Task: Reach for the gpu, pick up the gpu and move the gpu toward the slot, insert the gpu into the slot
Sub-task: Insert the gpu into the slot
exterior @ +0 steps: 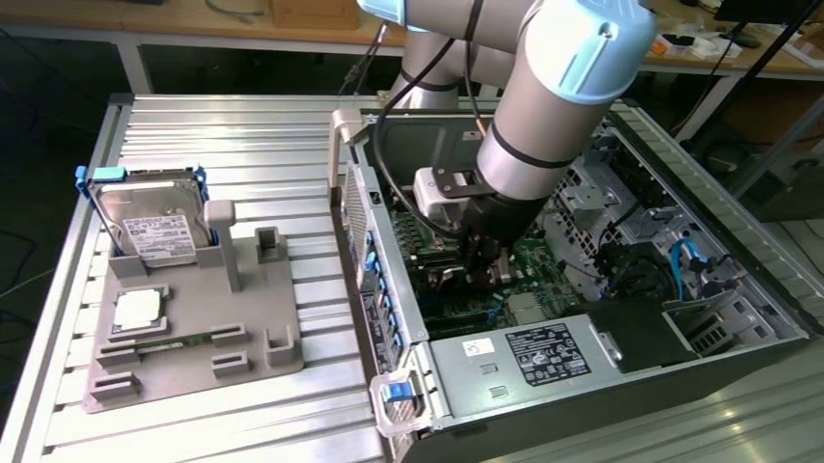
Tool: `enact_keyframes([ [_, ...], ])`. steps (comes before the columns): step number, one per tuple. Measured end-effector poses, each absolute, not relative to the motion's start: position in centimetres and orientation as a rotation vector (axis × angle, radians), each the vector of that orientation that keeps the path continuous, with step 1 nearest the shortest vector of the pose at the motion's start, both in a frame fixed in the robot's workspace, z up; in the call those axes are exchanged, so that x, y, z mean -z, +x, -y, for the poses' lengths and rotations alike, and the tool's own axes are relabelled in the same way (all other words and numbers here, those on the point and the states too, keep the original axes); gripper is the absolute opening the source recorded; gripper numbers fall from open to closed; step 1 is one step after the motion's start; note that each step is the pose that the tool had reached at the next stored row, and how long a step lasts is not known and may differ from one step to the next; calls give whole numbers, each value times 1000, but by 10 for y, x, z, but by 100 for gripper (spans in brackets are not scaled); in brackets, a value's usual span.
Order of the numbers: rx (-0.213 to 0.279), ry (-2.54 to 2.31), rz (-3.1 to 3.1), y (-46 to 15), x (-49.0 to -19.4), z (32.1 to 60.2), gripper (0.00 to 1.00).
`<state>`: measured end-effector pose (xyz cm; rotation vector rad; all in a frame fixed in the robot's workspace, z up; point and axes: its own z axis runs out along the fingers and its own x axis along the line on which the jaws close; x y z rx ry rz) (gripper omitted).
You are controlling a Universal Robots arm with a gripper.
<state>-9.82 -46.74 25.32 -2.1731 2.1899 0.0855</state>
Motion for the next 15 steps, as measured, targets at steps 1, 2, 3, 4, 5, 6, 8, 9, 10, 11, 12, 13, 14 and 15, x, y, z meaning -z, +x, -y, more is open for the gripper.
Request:
enact_keyframes([
  [1,-86,-2173,-2190,-98,-253,467,27],
  [2,-84,-2174,-2191,-98,-252,468,27],
  [3,-84,-2174,-2191,-98,-252,468,27],
  [4,-84,-2174,-2191,-98,-252,468,27],
  [5,-85,-2174,-2191,-98,-252,468,27],
  [6,-86,-2174,-2191,-98,-251,467,27],
  [8,-86,-2174,-2191,-98,-251,467,27],
  [9,-86,-2174,-2191,-98,-251,467,27],
  [10,-86,-2174,-2191,-98,-251,467,27],
  [11,-86,-2174,-2191,-98,-251,467,27],
  [12,-86,-2174,-2191,-98,-251,467,27],
  [13,-86,-2174,-2191,-98,-251,467,27],
  [14,-85,-2174,-2191,-98,-251,467,27],
  [15,-86,-2174,-2191,-98,-251,467,27],
])
